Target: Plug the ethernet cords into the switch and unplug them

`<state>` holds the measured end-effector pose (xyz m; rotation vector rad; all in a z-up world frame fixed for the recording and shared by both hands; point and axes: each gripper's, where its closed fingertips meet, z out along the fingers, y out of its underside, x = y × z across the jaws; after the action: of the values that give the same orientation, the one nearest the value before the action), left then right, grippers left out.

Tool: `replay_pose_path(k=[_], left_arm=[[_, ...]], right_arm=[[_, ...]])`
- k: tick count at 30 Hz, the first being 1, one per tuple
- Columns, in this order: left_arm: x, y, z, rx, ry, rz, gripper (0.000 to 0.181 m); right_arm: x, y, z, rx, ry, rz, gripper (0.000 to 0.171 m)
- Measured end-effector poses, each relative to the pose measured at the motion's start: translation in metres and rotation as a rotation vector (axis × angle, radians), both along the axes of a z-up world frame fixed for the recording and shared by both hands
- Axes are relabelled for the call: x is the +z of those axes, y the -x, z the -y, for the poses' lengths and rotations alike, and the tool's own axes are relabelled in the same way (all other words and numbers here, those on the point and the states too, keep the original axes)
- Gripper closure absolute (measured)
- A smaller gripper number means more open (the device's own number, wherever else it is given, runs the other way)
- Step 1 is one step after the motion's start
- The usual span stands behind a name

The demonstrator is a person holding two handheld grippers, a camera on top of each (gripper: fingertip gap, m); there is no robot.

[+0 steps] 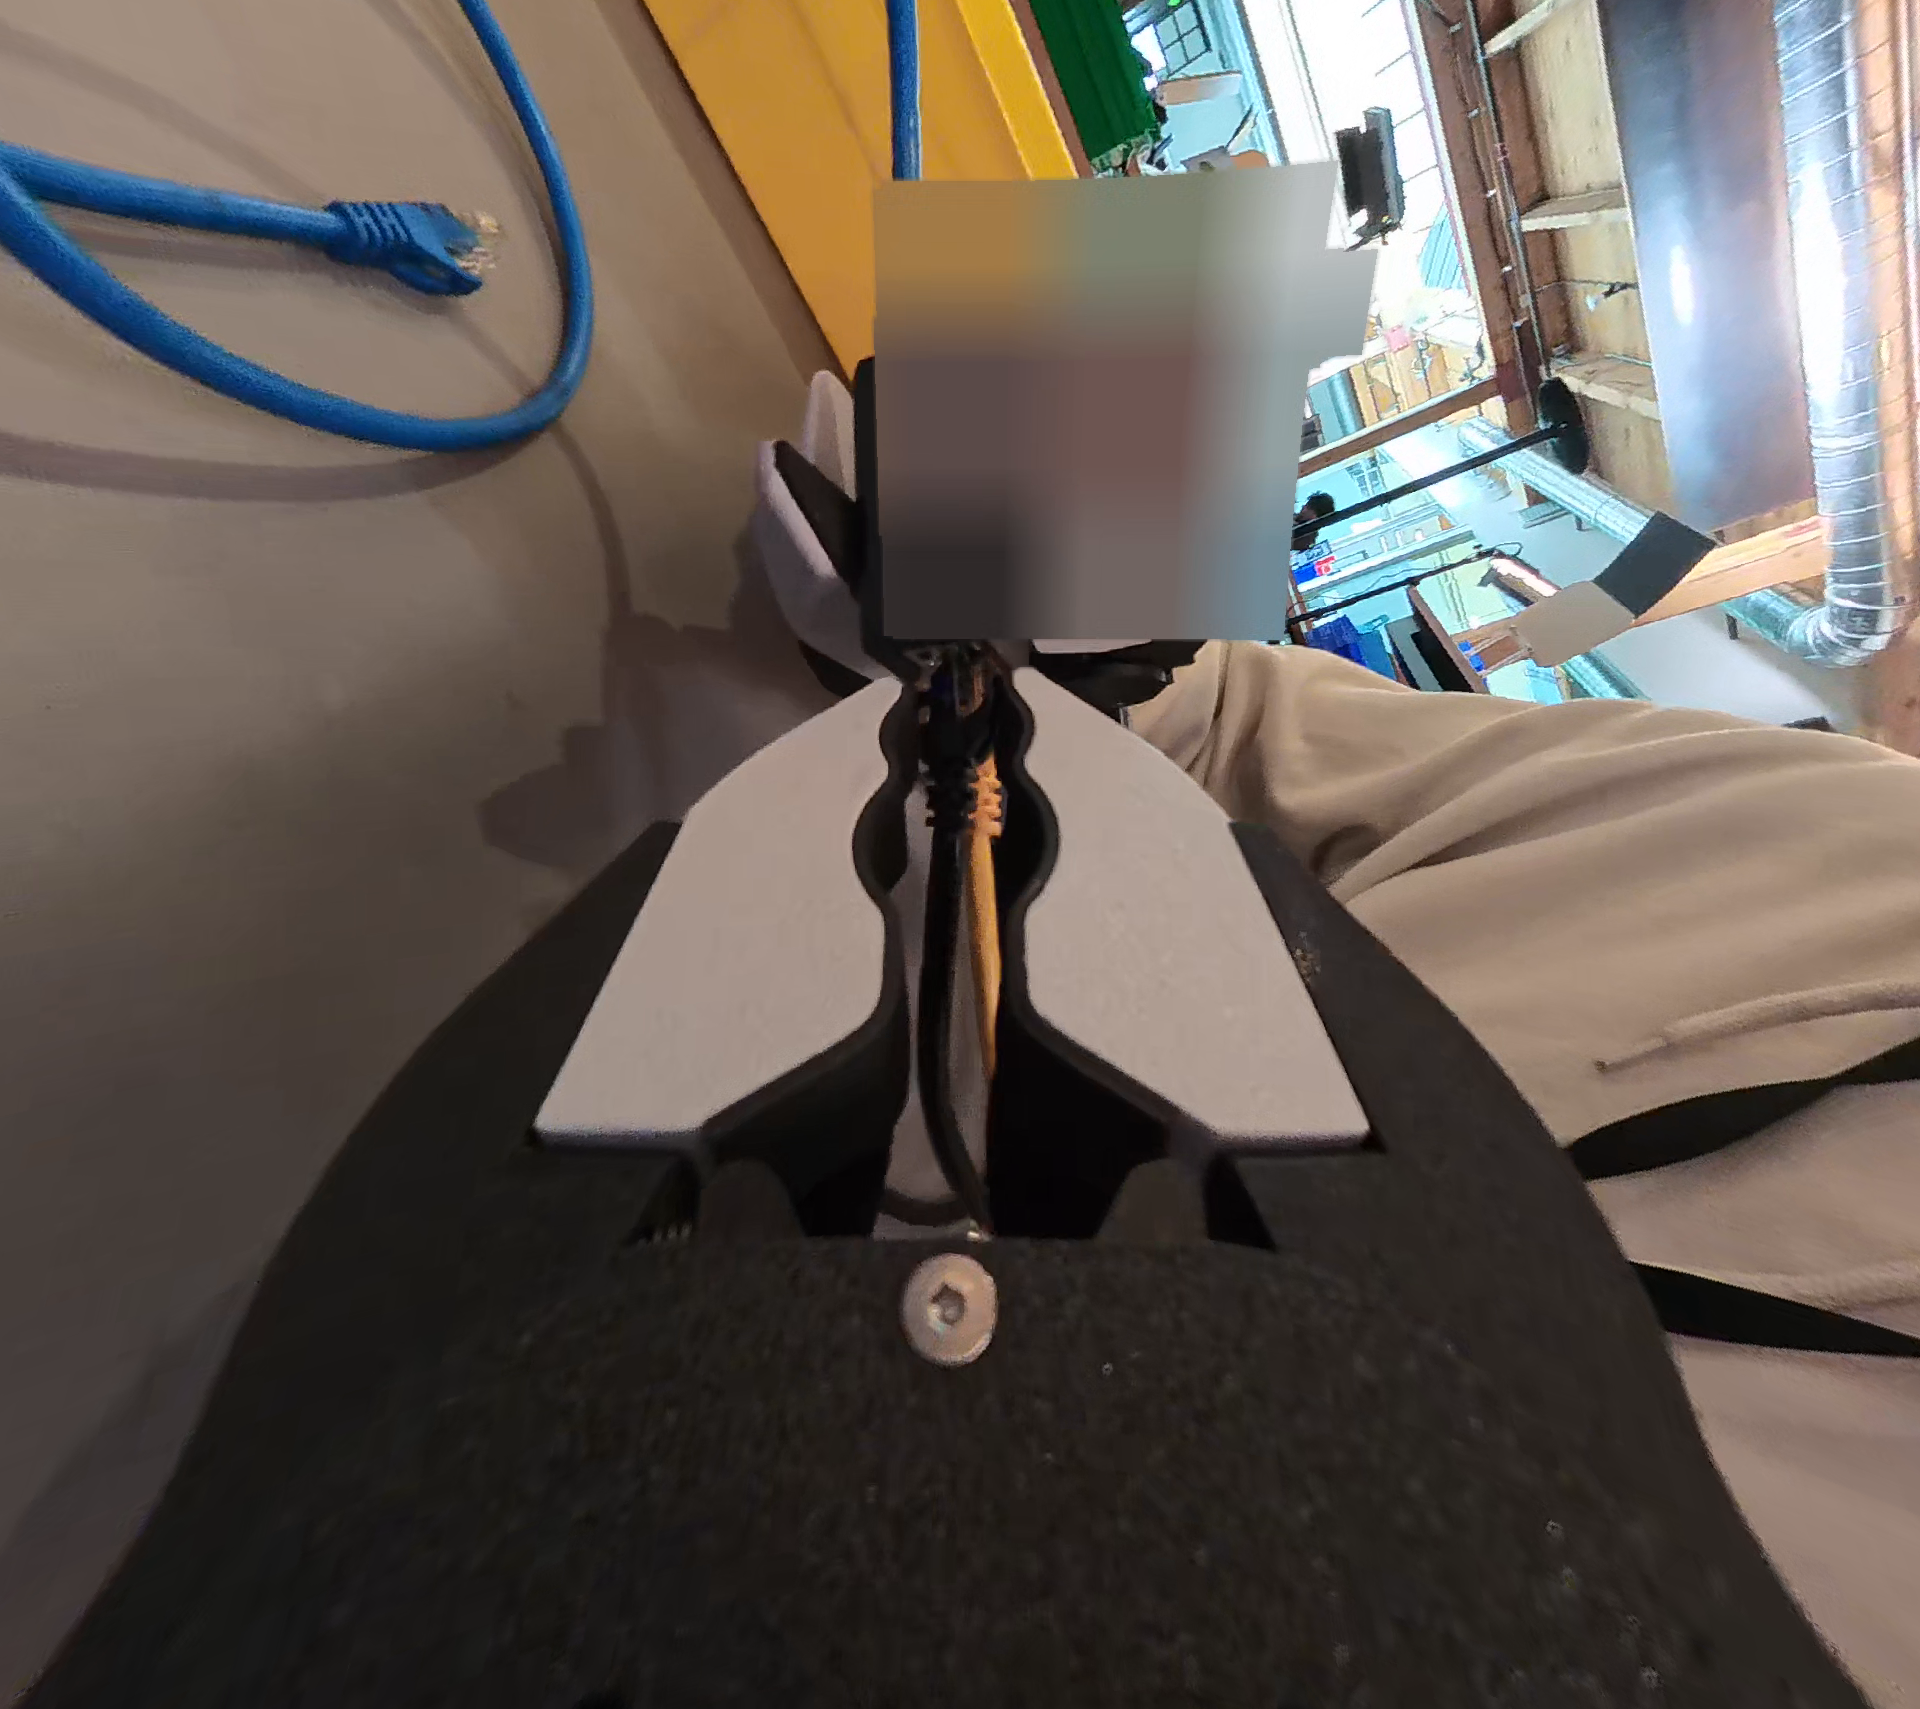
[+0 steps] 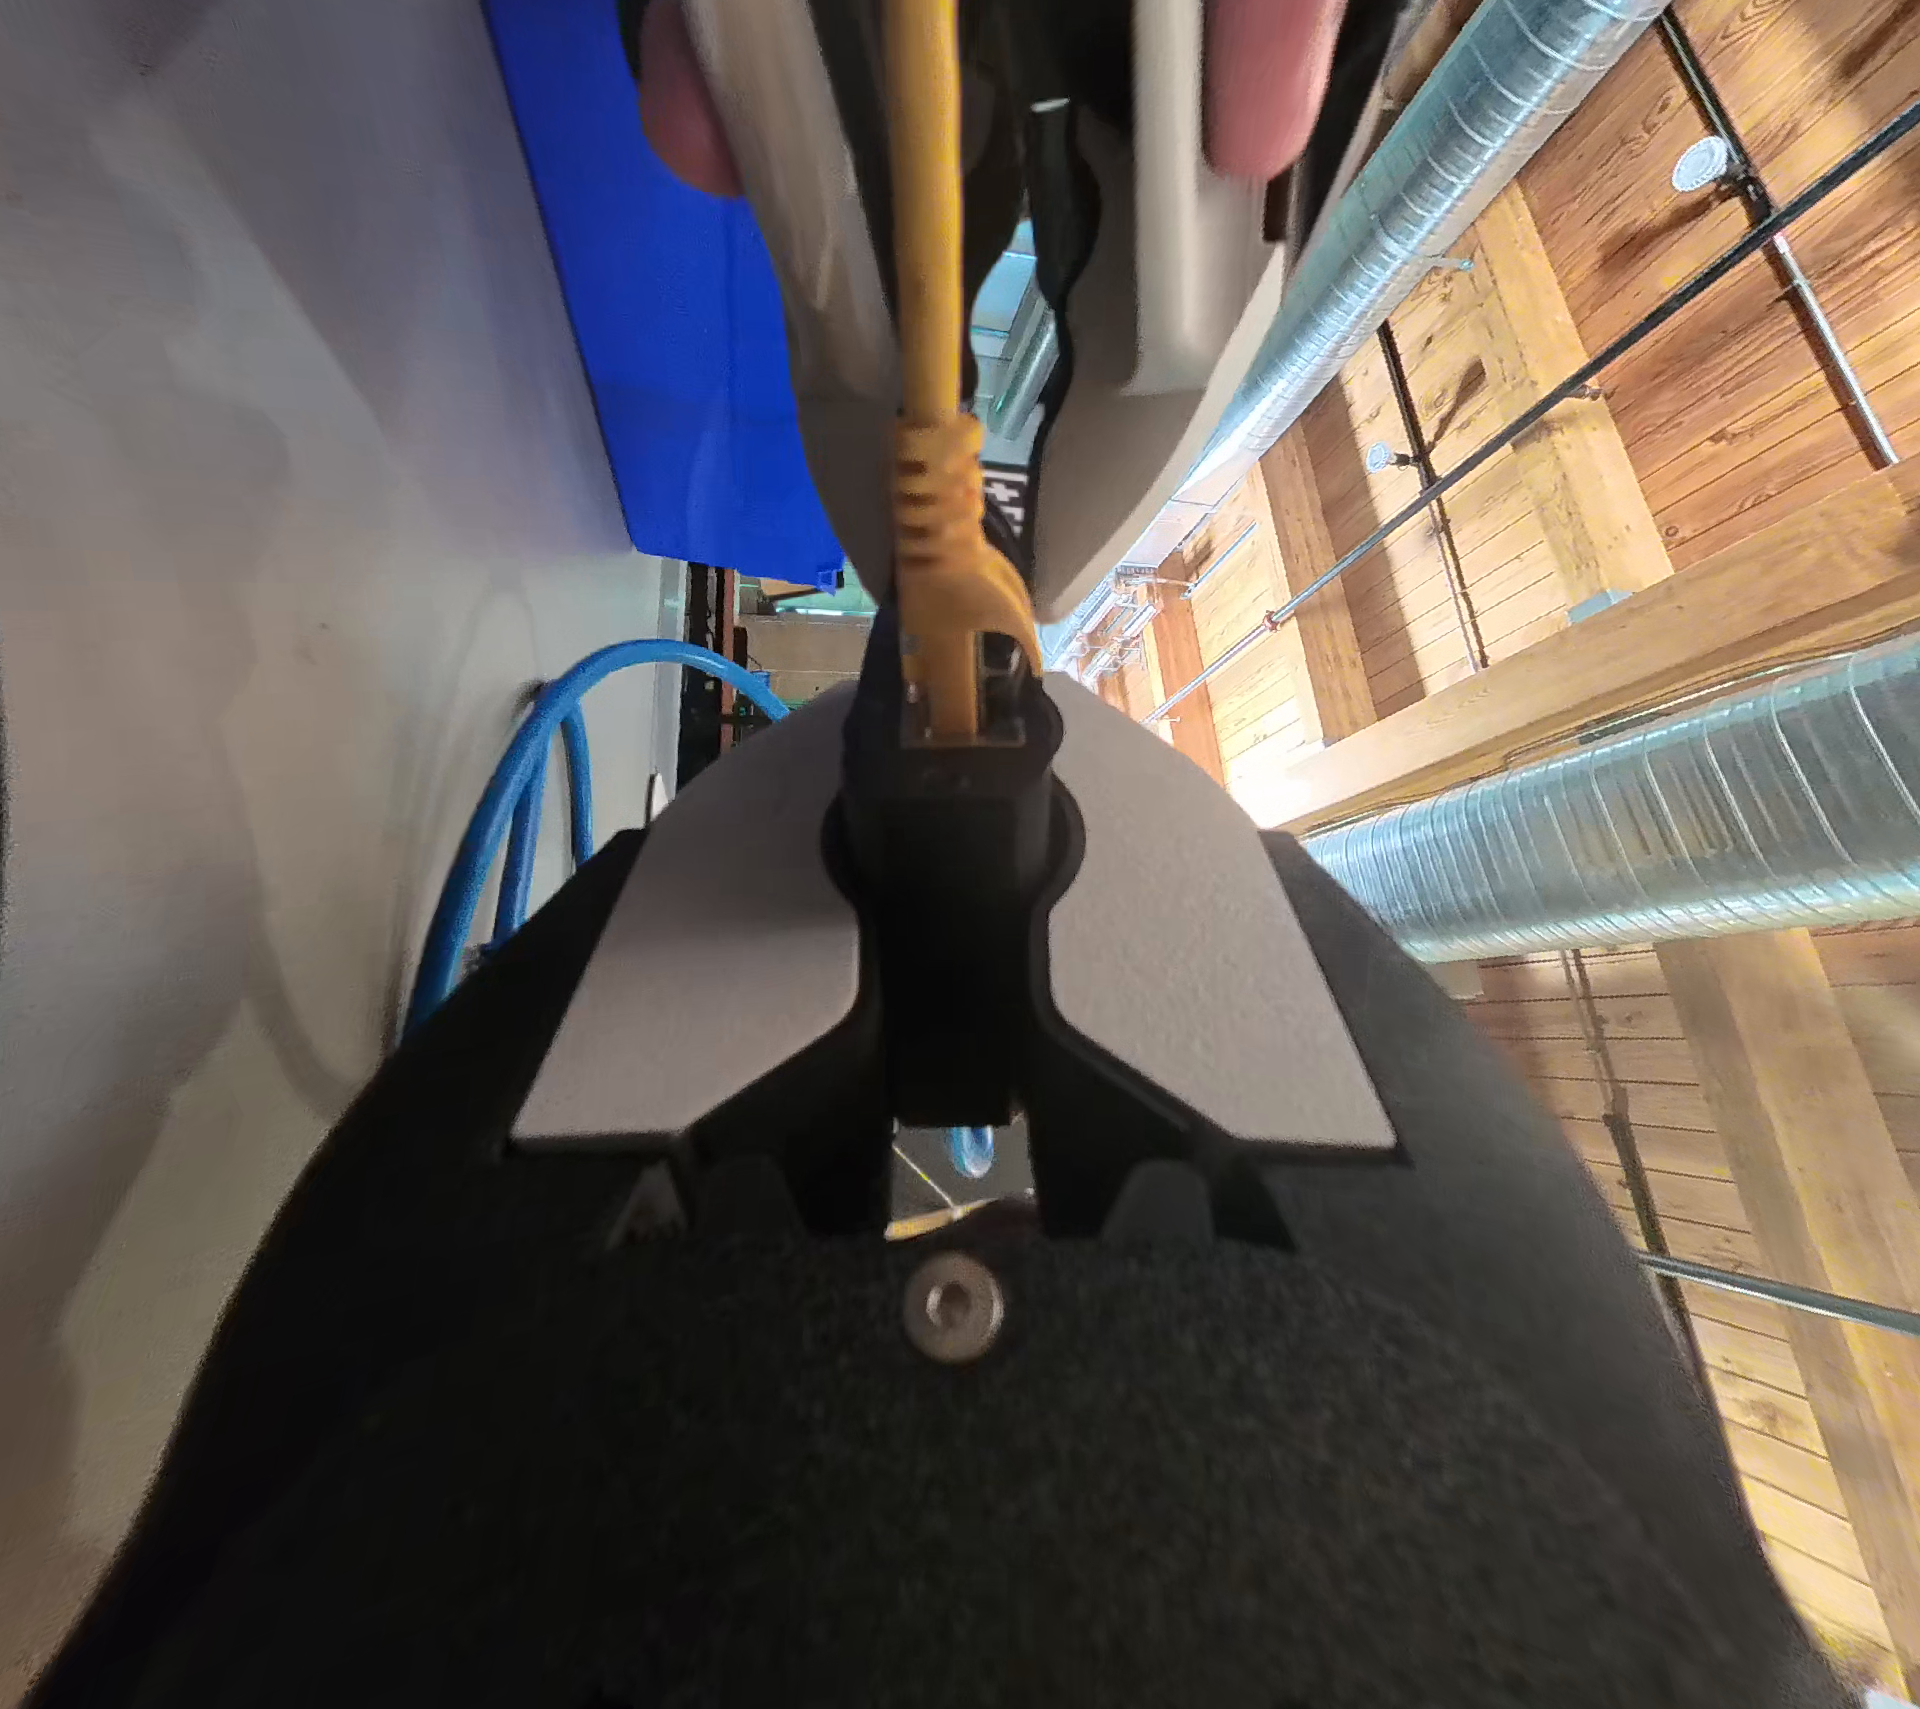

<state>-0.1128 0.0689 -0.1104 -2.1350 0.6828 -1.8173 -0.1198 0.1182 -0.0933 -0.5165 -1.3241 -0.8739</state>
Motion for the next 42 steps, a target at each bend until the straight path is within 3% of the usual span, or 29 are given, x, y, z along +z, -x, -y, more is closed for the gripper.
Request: replay_pose_path(k=[14,19,24,27,37,42], left_arm=[[-0.003,0.004,0.0,-0.021,-0.361,-0.228,0.169],[-0.003,0.006,-0.006,0.024,-0.394,-0.219,0.167],[0.0,0.012,-0.009,0.01,-0.753,-0.337,0.168],[-0.004,0.011,-0.005,-0.029,-0.876,-0.406,0.168],[-0.012,0.014,-0.011,-0.033,-1.05,-0.553,0.171],[-0.011,0.016,-0.007,-0.051,-1.04,-0.587,0.171]], right_arm=[[-0.004,0.003,-0.001,0.012,0.078,-0.04,0.145],[-0.01,0.002,-0.005,-0.014,0.101,-0.024,0.146],[-0.008,-0.009,-0.014,-0.052,0.169,-0.075,0.146],[-0.012,-0.008,-0.015,-0.055,0.182,-0.063,0.146],[-0.021,-0.007,-0.019,-0.076,0.238,-0.062,0.145],[-0.023,-0.005,-0.018,-0.047,0.244,-0.075,0.144]])
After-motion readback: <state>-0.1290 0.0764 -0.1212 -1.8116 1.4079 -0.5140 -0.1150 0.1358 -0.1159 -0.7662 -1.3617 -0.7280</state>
